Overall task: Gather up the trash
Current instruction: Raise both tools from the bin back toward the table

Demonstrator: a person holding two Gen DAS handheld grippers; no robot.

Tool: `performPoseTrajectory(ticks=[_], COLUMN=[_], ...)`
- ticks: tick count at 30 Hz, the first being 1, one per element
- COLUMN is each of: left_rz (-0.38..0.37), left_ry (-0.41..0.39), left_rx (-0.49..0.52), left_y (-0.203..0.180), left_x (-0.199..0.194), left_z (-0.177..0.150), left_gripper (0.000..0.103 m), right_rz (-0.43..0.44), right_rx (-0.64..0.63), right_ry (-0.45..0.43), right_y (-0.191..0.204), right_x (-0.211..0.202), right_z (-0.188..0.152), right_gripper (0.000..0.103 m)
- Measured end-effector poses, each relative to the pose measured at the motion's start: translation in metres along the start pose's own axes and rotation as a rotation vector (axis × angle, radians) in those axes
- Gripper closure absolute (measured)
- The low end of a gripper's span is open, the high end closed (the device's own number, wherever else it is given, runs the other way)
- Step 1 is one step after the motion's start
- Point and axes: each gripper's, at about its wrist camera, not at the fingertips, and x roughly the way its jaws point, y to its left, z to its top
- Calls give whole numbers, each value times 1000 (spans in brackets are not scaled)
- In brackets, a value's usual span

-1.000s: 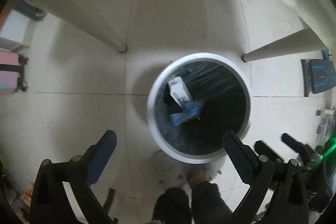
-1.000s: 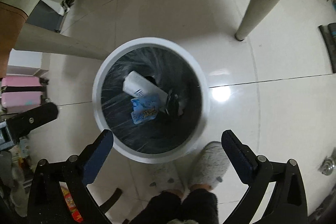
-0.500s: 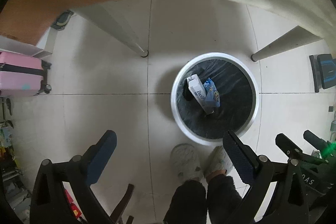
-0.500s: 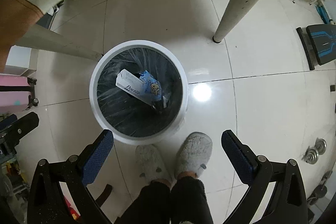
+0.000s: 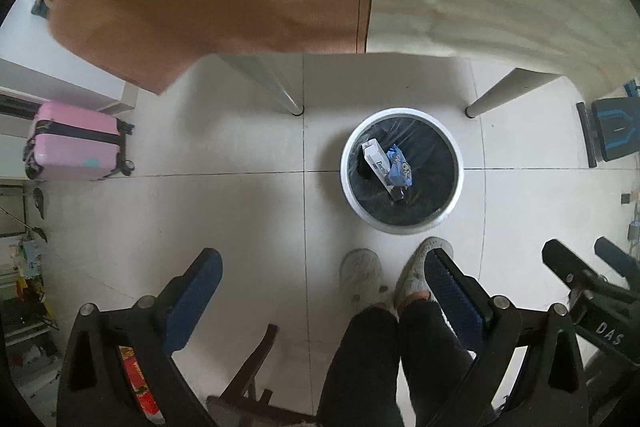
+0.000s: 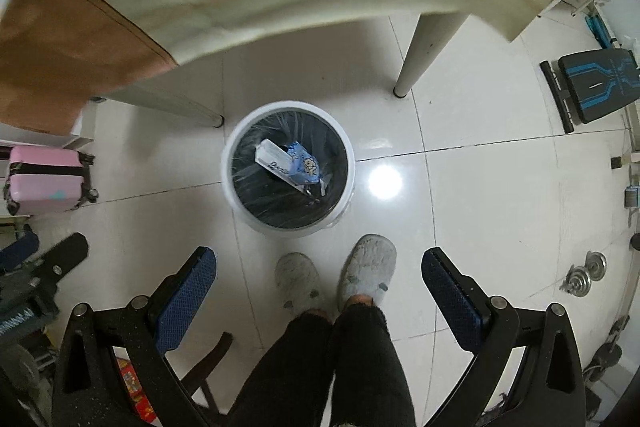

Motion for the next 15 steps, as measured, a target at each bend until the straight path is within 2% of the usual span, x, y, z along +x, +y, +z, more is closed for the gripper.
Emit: performPoseTrajectory(ticks=[4, 10, 15], left_rz=[39, 39, 24], left_ry=[7, -42, -129], left_rx=[12, 1, -31], left_y=[2, 10, 12], left_x=[-37, -93, -146], left_z=[-7, -6, 24], left_gripper=[0, 0, 0], right_rz=[15, 22, 67], right_rx=[-5, -35, -8], right_ry=[-5, -39, -94], right_y=[6, 18, 17], right_x=[-49, -120, -178], right_z=[-5, 0, 26], right_gripper=[0, 0, 0])
